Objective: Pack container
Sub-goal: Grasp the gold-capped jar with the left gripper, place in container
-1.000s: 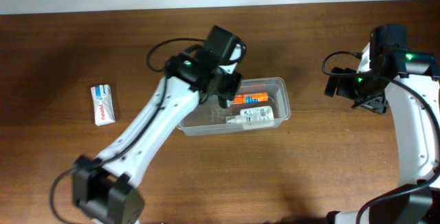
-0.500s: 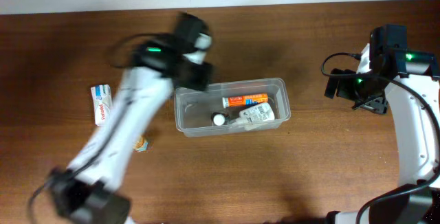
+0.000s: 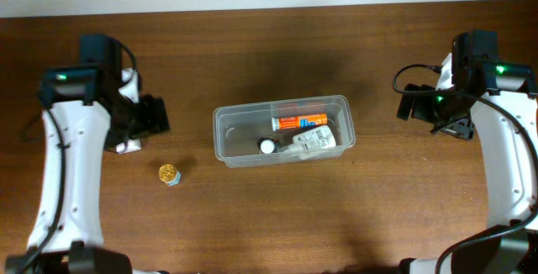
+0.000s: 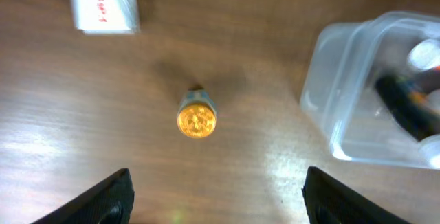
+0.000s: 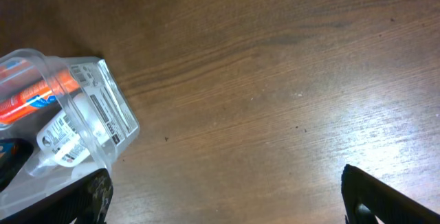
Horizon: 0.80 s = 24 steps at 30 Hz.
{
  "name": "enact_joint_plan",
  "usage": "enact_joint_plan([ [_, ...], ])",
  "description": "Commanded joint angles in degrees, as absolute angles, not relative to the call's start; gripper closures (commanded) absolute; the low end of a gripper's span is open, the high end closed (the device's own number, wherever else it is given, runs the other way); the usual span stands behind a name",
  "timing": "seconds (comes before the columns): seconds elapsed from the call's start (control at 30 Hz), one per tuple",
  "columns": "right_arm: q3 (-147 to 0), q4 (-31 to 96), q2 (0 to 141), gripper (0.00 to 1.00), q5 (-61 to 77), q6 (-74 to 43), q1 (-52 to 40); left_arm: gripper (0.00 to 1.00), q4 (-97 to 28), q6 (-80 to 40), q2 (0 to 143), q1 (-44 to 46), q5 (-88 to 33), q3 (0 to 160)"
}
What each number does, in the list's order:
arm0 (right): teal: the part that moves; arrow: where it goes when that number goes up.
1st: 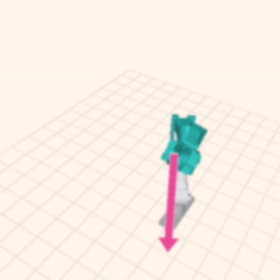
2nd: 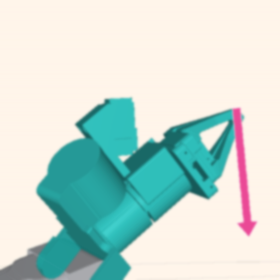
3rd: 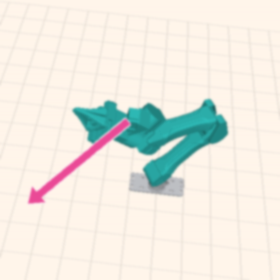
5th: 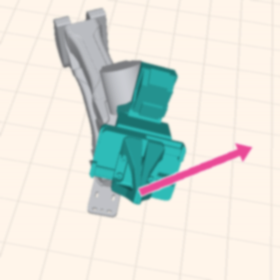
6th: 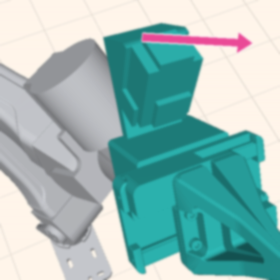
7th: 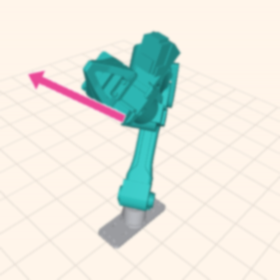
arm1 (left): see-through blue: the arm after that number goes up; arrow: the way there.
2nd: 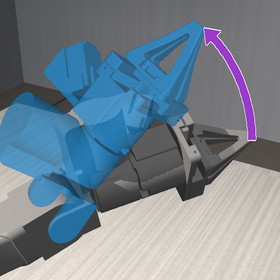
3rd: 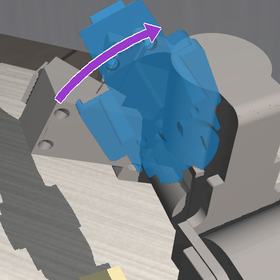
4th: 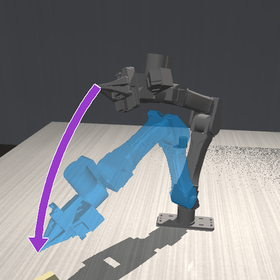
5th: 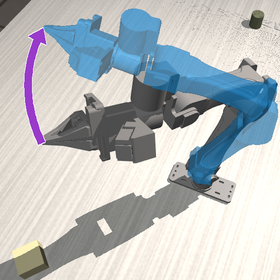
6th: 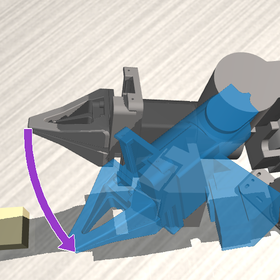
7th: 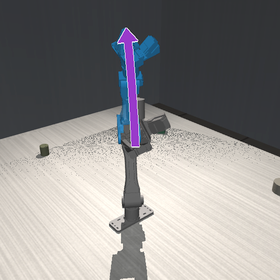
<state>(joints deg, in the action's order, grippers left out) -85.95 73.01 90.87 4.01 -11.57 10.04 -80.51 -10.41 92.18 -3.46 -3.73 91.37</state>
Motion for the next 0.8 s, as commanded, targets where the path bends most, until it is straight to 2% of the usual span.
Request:
enact_joint_plan([
  [0.0,-85.56,72.86,90.87,0.02,4.1,-11.16,10.15,0.21,-76.58,-11.16,93.67,-3.4,-8.36,79.77],
  [0.27,-85.56,73.12,90.87,0.01,4.1,-11.16,10.15,0.22,-65.8,-11.11,96.49,-3.44,-8.32,63.96],
  [0.43,-85.54,73.32,90.87,0.02,4.1,-11.16,10.15,0.28,-61.12,-11.09,98.08,-3.44,-7.49,61.06],
  [0.57,-85.56,73.34,90.85,0.02,4.1,-11.16,10.15,0.48,-59.18,-11.05,99.85,-3.44,-7.18,60.93],
  [0.77,-85.56,73.47,90.87,0.01,4.08,-11.14,10.15,0.5,-57.36,-11.09,101.36,-3.44,-4.71,60.93],
])
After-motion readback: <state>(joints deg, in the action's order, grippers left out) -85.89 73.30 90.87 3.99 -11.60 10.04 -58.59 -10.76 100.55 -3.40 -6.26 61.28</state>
